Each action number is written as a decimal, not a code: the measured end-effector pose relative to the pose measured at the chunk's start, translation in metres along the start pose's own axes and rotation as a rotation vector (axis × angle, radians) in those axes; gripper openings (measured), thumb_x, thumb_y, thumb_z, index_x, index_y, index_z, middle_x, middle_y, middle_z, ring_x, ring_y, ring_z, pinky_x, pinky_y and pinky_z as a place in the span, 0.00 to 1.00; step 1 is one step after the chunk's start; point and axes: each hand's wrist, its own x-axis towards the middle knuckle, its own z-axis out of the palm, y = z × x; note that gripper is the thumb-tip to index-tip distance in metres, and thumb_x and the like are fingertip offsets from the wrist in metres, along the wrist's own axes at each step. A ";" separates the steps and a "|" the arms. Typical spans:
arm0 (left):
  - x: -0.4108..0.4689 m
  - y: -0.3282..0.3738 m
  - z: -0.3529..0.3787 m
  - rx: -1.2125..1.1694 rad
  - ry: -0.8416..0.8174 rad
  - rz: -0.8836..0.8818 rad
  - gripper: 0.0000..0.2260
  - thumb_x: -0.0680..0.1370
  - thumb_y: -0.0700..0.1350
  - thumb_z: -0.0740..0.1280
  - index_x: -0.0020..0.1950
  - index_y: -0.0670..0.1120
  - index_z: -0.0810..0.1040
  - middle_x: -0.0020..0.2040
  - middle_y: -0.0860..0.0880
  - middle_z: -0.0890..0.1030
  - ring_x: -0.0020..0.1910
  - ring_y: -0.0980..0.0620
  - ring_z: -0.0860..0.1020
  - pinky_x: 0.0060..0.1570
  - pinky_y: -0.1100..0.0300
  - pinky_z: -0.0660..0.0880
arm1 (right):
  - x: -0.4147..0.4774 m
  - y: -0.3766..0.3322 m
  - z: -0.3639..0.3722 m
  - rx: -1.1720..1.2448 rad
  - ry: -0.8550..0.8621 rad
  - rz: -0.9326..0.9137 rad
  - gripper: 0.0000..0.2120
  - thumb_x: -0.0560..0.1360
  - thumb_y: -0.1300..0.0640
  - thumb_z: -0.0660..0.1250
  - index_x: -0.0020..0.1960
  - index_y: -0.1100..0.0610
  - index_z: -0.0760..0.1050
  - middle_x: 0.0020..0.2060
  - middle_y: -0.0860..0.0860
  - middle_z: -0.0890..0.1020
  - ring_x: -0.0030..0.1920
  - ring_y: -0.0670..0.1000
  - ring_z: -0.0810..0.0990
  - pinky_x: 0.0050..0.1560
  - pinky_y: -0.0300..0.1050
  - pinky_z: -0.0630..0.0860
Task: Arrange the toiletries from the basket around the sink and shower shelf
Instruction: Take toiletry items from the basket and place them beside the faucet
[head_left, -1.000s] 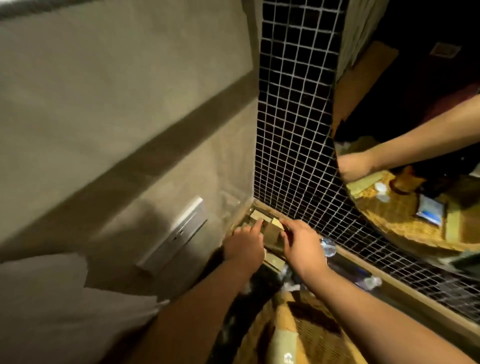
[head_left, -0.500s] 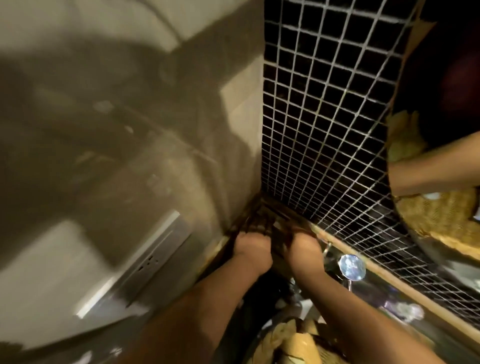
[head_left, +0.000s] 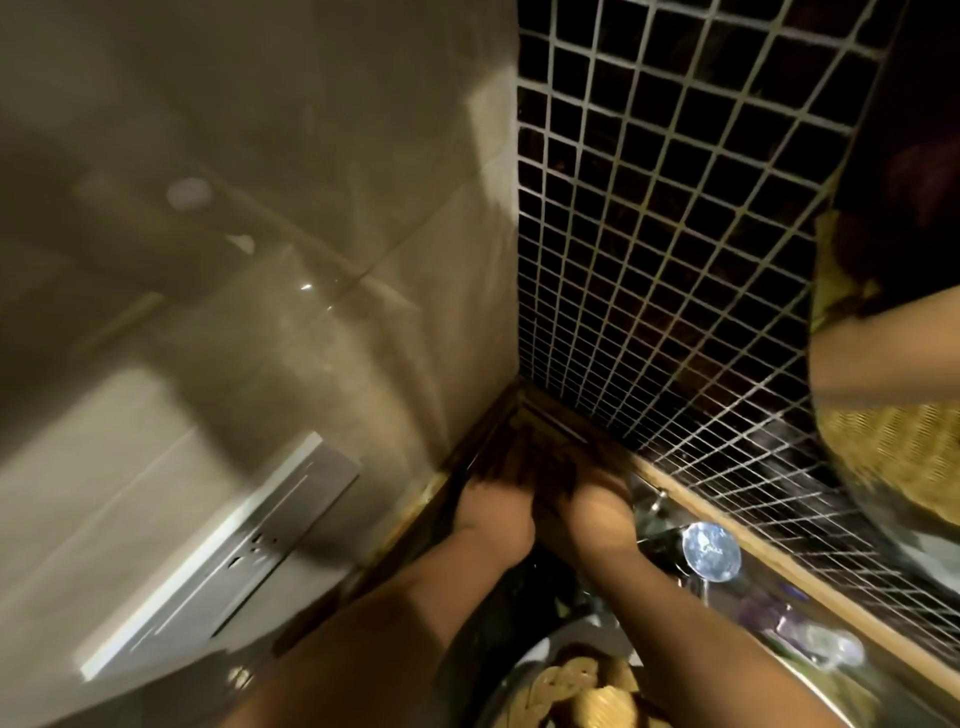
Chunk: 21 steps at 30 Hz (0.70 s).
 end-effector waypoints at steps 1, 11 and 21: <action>0.000 0.001 -0.001 0.018 0.011 0.004 0.39 0.79 0.51 0.63 0.81 0.50 0.40 0.81 0.45 0.43 0.80 0.43 0.46 0.77 0.49 0.51 | 0.000 0.000 0.001 -0.006 0.002 0.001 0.24 0.77 0.52 0.67 0.73 0.50 0.69 0.65 0.59 0.75 0.58 0.61 0.79 0.54 0.49 0.76; -0.008 0.010 -0.019 0.059 -0.090 -0.059 0.19 0.79 0.53 0.60 0.68 0.47 0.72 0.67 0.42 0.74 0.64 0.42 0.72 0.65 0.50 0.64 | -0.027 -0.013 -0.005 -0.121 -0.015 -0.028 0.09 0.75 0.48 0.65 0.51 0.51 0.80 0.43 0.50 0.79 0.44 0.56 0.82 0.41 0.43 0.77; -0.063 0.029 -0.045 0.104 0.070 -0.017 0.32 0.82 0.56 0.53 0.81 0.45 0.45 0.81 0.42 0.49 0.80 0.44 0.48 0.77 0.46 0.51 | -0.090 -0.021 -0.055 -0.160 0.029 -0.095 0.33 0.77 0.53 0.66 0.78 0.54 0.59 0.78 0.52 0.62 0.77 0.52 0.59 0.74 0.47 0.57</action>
